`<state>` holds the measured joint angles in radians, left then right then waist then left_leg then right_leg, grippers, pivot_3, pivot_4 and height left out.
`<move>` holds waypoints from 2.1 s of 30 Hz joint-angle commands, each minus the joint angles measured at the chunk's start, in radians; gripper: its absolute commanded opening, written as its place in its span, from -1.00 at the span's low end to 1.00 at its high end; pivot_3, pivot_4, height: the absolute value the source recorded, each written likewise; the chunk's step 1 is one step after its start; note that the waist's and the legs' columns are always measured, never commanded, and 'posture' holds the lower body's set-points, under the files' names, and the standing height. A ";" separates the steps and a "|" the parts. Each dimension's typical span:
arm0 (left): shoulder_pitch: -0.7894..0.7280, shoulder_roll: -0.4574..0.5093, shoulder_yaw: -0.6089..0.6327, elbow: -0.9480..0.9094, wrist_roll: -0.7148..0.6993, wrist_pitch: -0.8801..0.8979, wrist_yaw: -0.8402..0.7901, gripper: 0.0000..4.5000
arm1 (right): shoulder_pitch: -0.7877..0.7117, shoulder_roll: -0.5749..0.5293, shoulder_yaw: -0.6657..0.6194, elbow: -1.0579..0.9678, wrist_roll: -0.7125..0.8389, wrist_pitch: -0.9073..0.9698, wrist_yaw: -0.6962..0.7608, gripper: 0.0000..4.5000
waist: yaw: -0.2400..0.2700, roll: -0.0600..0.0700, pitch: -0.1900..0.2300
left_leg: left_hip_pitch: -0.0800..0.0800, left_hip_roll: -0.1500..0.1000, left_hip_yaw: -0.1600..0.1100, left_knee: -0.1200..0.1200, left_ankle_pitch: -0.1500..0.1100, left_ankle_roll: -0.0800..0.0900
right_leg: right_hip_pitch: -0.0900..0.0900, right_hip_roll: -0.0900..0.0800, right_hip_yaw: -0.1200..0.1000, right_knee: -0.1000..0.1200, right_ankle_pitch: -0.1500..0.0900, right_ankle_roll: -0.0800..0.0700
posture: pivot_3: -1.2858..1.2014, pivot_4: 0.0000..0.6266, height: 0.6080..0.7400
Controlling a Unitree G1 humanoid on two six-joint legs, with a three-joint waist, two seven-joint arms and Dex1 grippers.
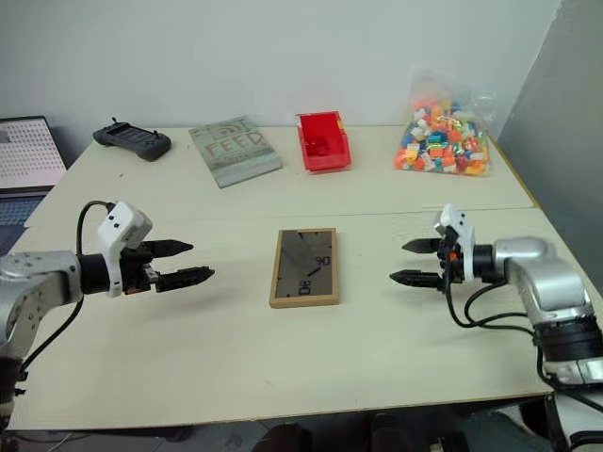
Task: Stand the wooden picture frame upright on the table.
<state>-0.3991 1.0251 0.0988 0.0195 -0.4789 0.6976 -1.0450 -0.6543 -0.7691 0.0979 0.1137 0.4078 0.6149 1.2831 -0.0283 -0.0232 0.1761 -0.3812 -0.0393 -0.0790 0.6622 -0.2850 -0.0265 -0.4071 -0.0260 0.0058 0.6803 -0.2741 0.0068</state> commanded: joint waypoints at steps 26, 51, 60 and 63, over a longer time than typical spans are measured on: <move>-0.201 -0.615 -0.075 0.413 0.341 -0.433 0.552 -0.60 | -0.138 0.503 0.117 0.479 -0.426 -0.422 -0.622 -0.86 | -0.004 -0.003 -0.002 | -0.012 -0.001 0.005 0.004 0.003 -0.005 | -0.015 -0.001 0.005 0.007 0.001 0.001 | 0.03 -0.52 1.00; 0.266 -0.392 -0.112 -0.409 0.192 0.062 0.317 -0.99 | 0.126 0.381 0.214 -0.129 -0.313 -0.103 -0.323 -1.00 | -0.003 -0.003 -0.002 | -0.011 -0.001 0.003 0.004 0.002 -0.004 | -0.015 -0.001 0.006 0.009 0.001 0.000 | 0.03 -0.52 1.00; 0.396 -0.167 0.075 -0.406 0.101 0.079 0.176 -0.99 | 0.136 0.141 0.198 -0.045 -0.437 -0.235 -0.327 -1.00 | 0.006 -0.003 -0.003 | -0.009 -0.001 0.003 0.004 0.001 -0.001 | -0.011 -0.001 0.005 0.007 0.001 0.000 | 0.03 -0.52 1.00; 0.403 -0.135 0.124 -0.402 0.000 0.152 0.103 -0.91 | 0.148 0.107 0.177 -0.088 -0.406 -0.197 -0.301 -1.00 | 0.011 -0.003 -0.003 | -0.009 -0.001 0.002 0.004 0.001 -0.001 | -0.010 -0.001 0.005 0.006 0.001 0.000 | 0.03 -0.52 1.00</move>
<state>0.0032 0.8696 0.1715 -0.3724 -0.4025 0.8098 -0.8876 -0.5204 -0.6351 0.3055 0.0593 -0.0136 0.3886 0.9627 -0.0174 -0.0258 0.1733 -0.3899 -0.0406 -0.0770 0.6659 -0.2845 -0.0274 -0.4172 -0.0267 0.0101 0.6853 -0.2733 0.0072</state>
